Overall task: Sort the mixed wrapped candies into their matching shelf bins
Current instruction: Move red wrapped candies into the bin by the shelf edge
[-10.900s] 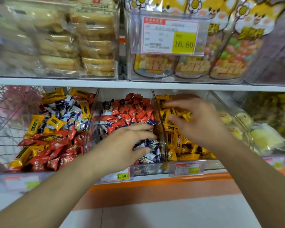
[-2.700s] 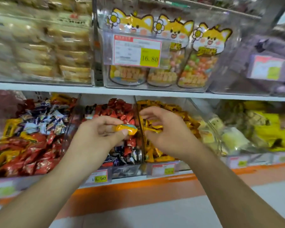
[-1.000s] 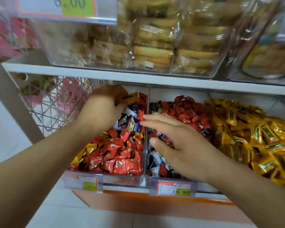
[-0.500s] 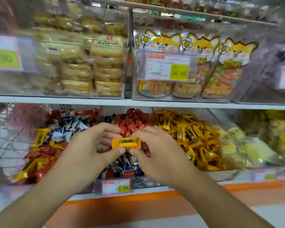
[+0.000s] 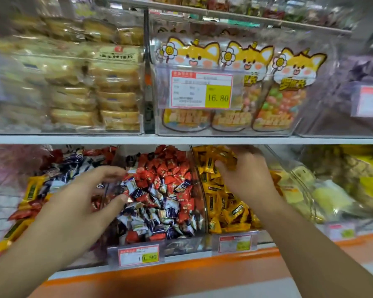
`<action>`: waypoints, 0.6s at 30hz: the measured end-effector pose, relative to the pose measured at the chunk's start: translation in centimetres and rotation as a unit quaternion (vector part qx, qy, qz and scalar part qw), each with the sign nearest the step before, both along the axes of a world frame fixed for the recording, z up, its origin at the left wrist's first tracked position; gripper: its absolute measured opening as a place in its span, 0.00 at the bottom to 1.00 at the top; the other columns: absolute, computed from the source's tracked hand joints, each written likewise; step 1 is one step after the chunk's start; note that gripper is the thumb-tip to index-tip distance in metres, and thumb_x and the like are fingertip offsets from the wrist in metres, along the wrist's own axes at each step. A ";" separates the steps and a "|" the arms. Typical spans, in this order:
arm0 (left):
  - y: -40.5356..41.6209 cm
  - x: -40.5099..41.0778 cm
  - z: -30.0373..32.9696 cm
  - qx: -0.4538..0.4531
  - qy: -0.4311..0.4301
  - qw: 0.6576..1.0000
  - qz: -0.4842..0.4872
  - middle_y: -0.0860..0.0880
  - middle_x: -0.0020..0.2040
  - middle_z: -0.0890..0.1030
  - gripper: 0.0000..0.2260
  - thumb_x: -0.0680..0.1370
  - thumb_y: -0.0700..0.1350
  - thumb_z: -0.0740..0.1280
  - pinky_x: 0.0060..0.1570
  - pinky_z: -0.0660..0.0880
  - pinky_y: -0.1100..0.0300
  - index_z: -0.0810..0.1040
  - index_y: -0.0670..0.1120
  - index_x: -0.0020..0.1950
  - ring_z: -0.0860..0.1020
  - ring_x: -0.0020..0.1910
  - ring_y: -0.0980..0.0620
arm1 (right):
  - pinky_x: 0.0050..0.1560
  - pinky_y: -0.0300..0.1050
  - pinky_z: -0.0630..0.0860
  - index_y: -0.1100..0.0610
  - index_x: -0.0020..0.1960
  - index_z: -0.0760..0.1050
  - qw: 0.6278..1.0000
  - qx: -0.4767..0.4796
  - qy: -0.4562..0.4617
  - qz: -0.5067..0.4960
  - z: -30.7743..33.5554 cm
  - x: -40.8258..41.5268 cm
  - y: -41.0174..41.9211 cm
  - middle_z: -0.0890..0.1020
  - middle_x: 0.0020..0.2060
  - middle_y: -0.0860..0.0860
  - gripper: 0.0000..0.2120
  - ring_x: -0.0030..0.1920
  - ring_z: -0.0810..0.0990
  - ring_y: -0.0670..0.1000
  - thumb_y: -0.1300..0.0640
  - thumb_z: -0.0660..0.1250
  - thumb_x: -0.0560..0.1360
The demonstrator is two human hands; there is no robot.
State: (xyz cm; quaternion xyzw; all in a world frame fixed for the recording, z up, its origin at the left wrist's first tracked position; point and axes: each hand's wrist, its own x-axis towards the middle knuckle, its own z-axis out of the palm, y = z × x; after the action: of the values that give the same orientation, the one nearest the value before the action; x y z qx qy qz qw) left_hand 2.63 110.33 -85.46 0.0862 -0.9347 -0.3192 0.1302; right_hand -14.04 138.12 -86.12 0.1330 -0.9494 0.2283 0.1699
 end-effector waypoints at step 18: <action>-15.6 5.2 -3.3 -0.071 -0.134 0.987 0.049 0.57 0.83 0.38 0.45 0.78 0.63 0.64 0.73 0.42 0.66 0.38 0.52 0.84 0.40 0.81 0.59 | 0.74 0.33 0.51 0.44 0.80 0.65 0.931 0.067 -0.117 0.340 0.0 9.3 -18.0 0.64 0.79 0.40 0.24 0.79 0.56 0.41 0.46 0.63 0.85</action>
State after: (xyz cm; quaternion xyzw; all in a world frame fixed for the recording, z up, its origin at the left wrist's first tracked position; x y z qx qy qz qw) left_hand 7.87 94.72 -88.81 0.1641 -0.9588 -0.2305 0.0249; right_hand -4.77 120.09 -86.14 0.4316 -0.8735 0.2218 -0.0396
